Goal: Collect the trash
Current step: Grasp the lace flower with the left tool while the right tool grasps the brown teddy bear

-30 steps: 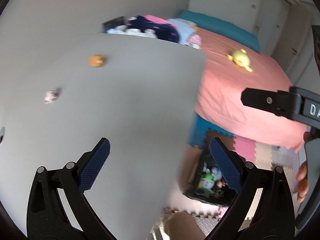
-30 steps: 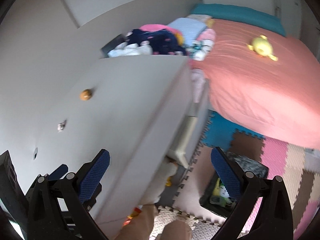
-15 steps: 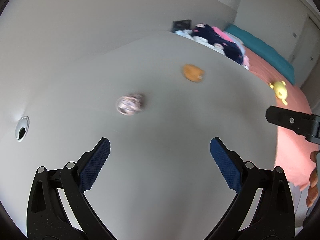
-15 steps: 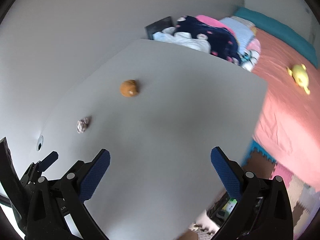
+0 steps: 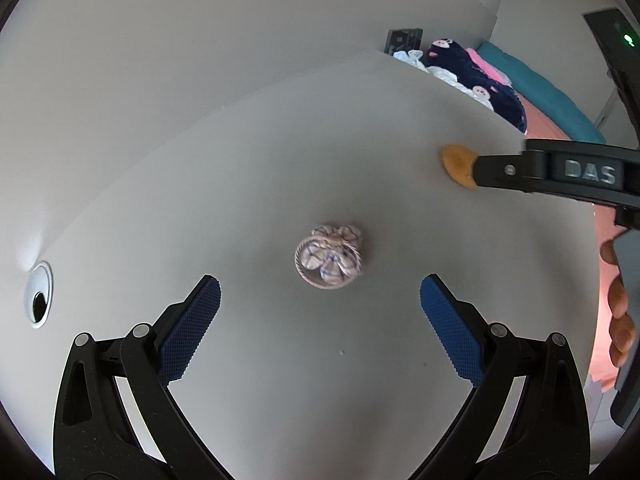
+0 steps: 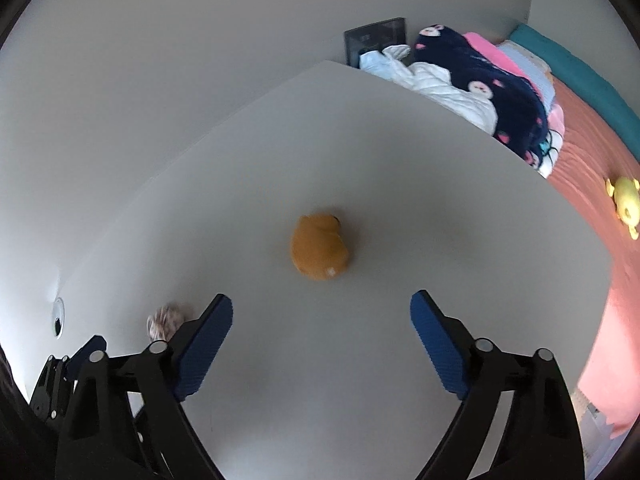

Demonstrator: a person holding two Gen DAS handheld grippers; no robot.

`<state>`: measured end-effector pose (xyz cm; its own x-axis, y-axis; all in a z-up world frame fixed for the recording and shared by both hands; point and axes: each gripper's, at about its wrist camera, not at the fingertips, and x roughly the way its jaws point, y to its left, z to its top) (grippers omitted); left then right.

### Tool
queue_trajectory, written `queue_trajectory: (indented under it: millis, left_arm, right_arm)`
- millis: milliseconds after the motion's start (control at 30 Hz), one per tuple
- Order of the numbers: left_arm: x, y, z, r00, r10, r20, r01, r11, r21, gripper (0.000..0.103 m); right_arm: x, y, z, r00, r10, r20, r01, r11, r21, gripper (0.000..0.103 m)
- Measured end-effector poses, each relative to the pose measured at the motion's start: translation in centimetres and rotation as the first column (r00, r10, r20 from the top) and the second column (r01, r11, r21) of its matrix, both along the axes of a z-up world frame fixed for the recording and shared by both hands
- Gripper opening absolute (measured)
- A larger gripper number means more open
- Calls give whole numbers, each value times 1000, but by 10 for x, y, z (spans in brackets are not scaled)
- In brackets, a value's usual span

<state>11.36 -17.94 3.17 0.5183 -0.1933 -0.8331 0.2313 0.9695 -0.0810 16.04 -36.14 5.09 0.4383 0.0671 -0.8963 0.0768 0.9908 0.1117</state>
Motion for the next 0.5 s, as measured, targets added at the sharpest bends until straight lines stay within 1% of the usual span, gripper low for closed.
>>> queue_trajectory:
  millis: [33, 100, 133, 200, 267, 300, 333, 367, 400, 433, 467, 500]
  left_arm:
    - [3, 0, -1, 1000, -3, -1, 3, 1000, 4, 96]
    - [7, 0, -3, 1000, -5, -3, 5, 1000, 14, 93]
    - [10, 0, -4, 1000, -9, -11, 9, 1000, 10, 90]
    - [15, -2, -6, 999, -16, -28, 16, 1000, -1, 88]
    - [19, -4, -8, 999, -27, -35, 27, 1000, 0, 87]
    - [21, -6, -10, 999, -32, -40, 32, 999, 4, 85]
    - [24, -8, -12, 998, -40, -48, 40, 999, 9, 80]
    - [24, -8, -13, 998, -45, -51, 46, 999, 14, 78]
    - [24, -11, -13, 998, -54, -36, 55, 998, 35, 69]
    - [23, -13, -12, 998, -62, -27, 63, 997, 48, 57]
    - [23, -14, -12, 997, -69, -22, 70, 996, 54, 52]
    - [22, -15, -11, 997, -75, -21, 76, 996, 56, 42]
  right_arm:
    - [4, 2, -3, 1000, 4, -8, -4, 1000, -6, 72]
    - [13, 8, -10, 999, 16, -29, -17, 1000, -19, 66]
    - [15, 11, -12, 999, 19, -36, -20, 999, -34, 64]
    - [20, 12, -18, 999, 19, -45, -22, 998, -59, 64]
    - [22, 11, -21, 998, 20, -52, -23, 998, -62, 52]
    - [23, 11, -23, 998, 19, -58, -23, 998, -66, 37]
    - [23, 10, -24, 998, 19, -60, -23, 998, -66, 36]
    - [22, 9, -24, 998, 23, -53, -27, 998, -65, 36]
    - [20, 8, -24, 999, 21, -50, -24, 998, -65, 35]
    - [18, 6, -24, 999, 15, -47, -17, 998, -57, 35]
    - [17, 2, -23, 999, 10, -40, -12, 999, -38, 35]
    - [15, 0, -21, 999, 6, -35, -7, 1000, -26, 35]
